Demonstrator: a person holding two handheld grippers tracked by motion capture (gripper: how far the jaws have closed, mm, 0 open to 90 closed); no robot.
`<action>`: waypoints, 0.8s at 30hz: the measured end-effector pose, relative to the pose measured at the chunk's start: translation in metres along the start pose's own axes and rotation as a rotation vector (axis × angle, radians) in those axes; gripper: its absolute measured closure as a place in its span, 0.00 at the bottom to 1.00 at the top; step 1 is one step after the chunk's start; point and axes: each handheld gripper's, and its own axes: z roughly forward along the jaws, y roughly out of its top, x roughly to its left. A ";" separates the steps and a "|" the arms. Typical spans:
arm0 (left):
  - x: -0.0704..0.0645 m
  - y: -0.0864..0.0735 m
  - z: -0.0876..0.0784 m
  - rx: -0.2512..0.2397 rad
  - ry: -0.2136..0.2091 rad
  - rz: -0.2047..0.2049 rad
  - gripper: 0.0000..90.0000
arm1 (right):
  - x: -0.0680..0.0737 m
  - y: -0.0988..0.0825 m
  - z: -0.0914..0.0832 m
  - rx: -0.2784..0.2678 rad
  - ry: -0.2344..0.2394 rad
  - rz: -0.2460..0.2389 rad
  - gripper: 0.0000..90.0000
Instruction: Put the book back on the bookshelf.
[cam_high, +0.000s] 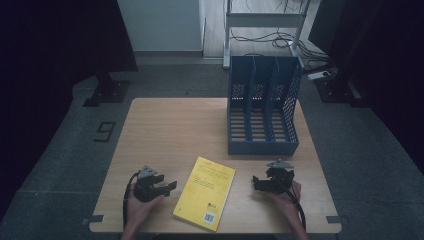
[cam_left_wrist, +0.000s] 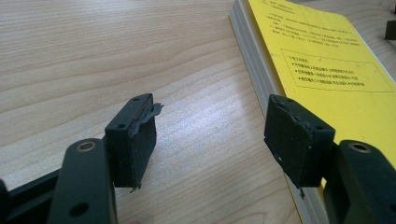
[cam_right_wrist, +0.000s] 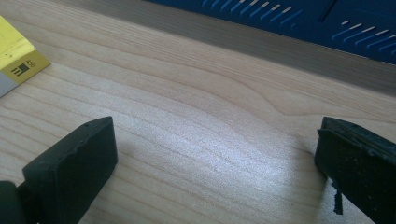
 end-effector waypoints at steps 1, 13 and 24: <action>0.000 0.000 0.000 0.000 0.000 0.000 0.38 | 0.000 0.000 0.000 0.000 0.000 0.000 0.00; 0.003 -0.002 0.002 0.027 0.005 -0.006 0.38 | -0.003 -0.004 -0.004 -0.005 -0.011 0.014 0.00; -0.005 0.001 0.008 0.045 -0.001 0.016 0.39 | -0.004 -0.005 -0.006 -0.013 -0.015 0.018 0.03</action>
